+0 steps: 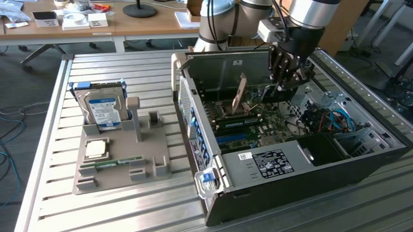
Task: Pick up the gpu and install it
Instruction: 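Insert the gpu into the slot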
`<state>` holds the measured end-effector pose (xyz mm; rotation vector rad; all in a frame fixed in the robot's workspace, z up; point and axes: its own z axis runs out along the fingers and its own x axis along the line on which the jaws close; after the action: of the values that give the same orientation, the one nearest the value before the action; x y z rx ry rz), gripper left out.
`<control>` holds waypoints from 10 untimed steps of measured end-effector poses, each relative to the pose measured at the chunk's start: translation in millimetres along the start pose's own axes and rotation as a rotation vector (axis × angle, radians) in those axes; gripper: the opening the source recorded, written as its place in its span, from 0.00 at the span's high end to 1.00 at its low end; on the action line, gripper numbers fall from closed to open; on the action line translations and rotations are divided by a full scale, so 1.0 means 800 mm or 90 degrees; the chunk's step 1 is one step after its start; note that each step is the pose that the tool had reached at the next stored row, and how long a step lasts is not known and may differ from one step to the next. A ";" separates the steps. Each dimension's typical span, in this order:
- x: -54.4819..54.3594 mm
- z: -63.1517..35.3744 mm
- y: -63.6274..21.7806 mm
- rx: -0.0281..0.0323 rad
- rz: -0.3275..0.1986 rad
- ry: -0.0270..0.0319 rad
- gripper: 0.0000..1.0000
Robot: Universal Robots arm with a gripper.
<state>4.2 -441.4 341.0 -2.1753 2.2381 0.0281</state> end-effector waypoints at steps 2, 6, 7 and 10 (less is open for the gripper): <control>0.002 0.000 0.001 0.0000 0.000 0.0001 0.73; 0.003 0.000 0.001 0.0000 0.000 0.0000 0.73; 0.003 0.000 0.001 0.0000 0.000 0.0001 0.73; 0.003 0.000 0.001 0.0000 0.000 0.0001 0.73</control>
<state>3.4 -444.0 341.0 -2.1757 2.2381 0.0279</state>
